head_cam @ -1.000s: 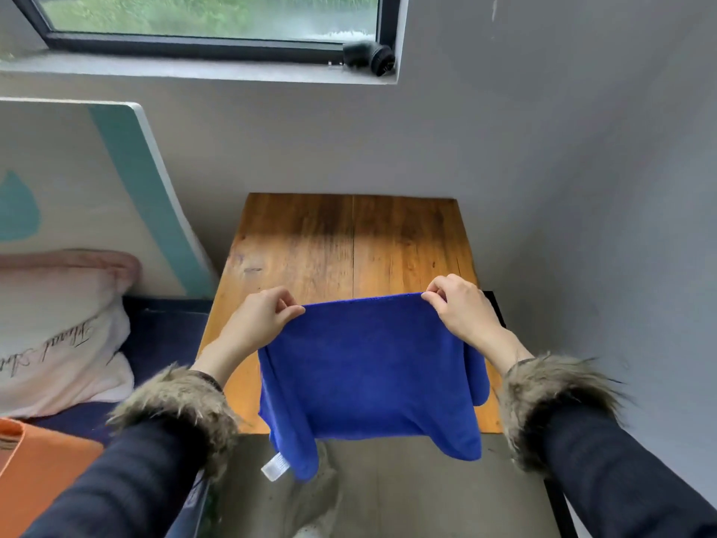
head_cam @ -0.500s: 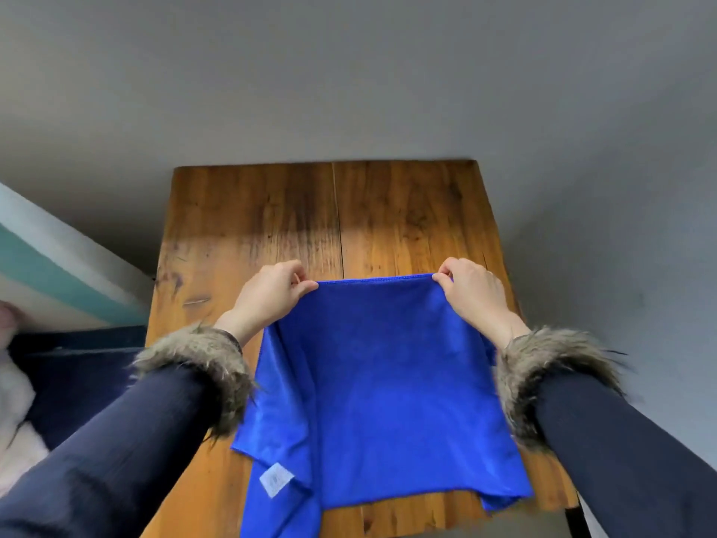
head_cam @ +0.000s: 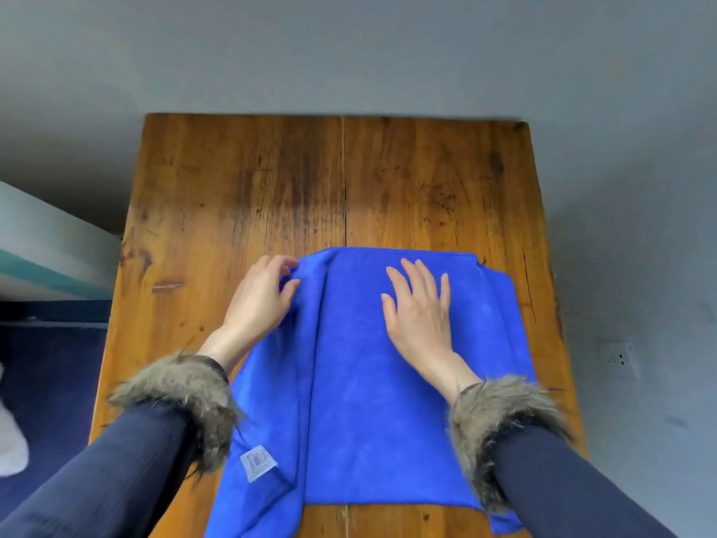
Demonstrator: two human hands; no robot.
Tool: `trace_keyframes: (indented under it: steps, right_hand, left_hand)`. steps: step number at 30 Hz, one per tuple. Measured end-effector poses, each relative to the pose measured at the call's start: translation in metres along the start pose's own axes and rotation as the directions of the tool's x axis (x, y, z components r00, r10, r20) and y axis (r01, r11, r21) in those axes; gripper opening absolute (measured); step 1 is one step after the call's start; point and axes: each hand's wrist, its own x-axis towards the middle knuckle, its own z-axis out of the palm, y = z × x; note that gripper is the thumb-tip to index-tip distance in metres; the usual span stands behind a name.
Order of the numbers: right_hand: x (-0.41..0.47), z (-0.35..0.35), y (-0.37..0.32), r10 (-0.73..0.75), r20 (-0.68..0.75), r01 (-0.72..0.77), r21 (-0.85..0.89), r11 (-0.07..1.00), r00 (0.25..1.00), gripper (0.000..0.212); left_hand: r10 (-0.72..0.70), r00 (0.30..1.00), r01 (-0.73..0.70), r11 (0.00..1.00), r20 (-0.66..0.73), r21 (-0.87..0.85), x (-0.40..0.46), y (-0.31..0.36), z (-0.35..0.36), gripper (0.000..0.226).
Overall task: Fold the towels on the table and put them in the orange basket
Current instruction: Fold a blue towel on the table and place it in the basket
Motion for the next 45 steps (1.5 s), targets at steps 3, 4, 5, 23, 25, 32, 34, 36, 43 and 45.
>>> trace_keyframes:
  steps: [3,4,5,23,25,32,34,36,43,45]
  right_hand:
    - [-0.018,0.021,-0.026,-0.020,0.036,0.021,-0.022,1.000,0.999,0.050]
    - [-0.023,0.027,-0.033,-0.011,0.049,0.012,-0.024,1.000,0.999,0.051]
    - [-0.026,0.033,-0.040,0.006,0.063,-0.004,-0.030,1.000,0.998,0.052]
    - [-0.044,0.078,-0.055,0.107,0.025,-0.101,-0.192,0.976,0.994,0.058]
    - [-0.045,0.078,-0.056,0.113,0.023,-0.107,-0.198,0.974,0.993,0.058]
    - [-0.042,0.076,-0.063,0.127,0.028,-0.118,-0.206,0.971,0.992,0.059]
    - [-0.039,0.073,-0.066,0.141,0.034,-0.131,-0.195,0.972,0.990,0.058]
    - [-0.035,0.071,-0.071,0.134,0.035,-0.126,-0.182,0.975,0.990,0.057]
    - [-0.008,0.070,-0.095,0.063,0.128,-0.039,-0.182,0.983,0.990,0.070]
    - [-0.004,0.073,-0.097,0.064,0.167,-0.028,-0.212,0.977,0.984,0.076]
  left_hand:
    - [-0.110,0.991,0.111,0.994,-0.076,0.012,-0.027,-0.021,-0.005,0.026]
    - [-0.147,0.984,0.149,0.989,-0.098,0.017,-0.036,-0.027,-0.007,0.025]
    - [-0.177,0.979,0.181,0.983,-0.106,0.030,-0.045,-0.034,-0.009,0.023]
    - [-0.201,0.966,0.191,0.979,0.166,0.072,-0.068,-0.085,-0.035,0.015]
    - [-0.193,0.974,0.182,0.979,0.123,0.094,-0.051,-0.095,-0.061,0.012]
    - [0.021,0.950,0.103,0.919,-0.310,0.379,0.011,-0.108,-0.105,0.022]
    - [0.076,0.946,0.043,0.935,-0.317,0.352,0.003,-0.100,-0.090,0.024]
    - [0.125,0.958,-0.033,0.942,-0.258,0.335,-0.019,-0.097,-0.061,0.029]
    - [-0.043,0.998,0.016,0.909,0.055,0.416,-0.041,-0.131,-0.019,0.074]
    - [-0.024,0.997,-0.010,0.912,0.078,0.411,-0.031,-0.137,-0.029,0.069]
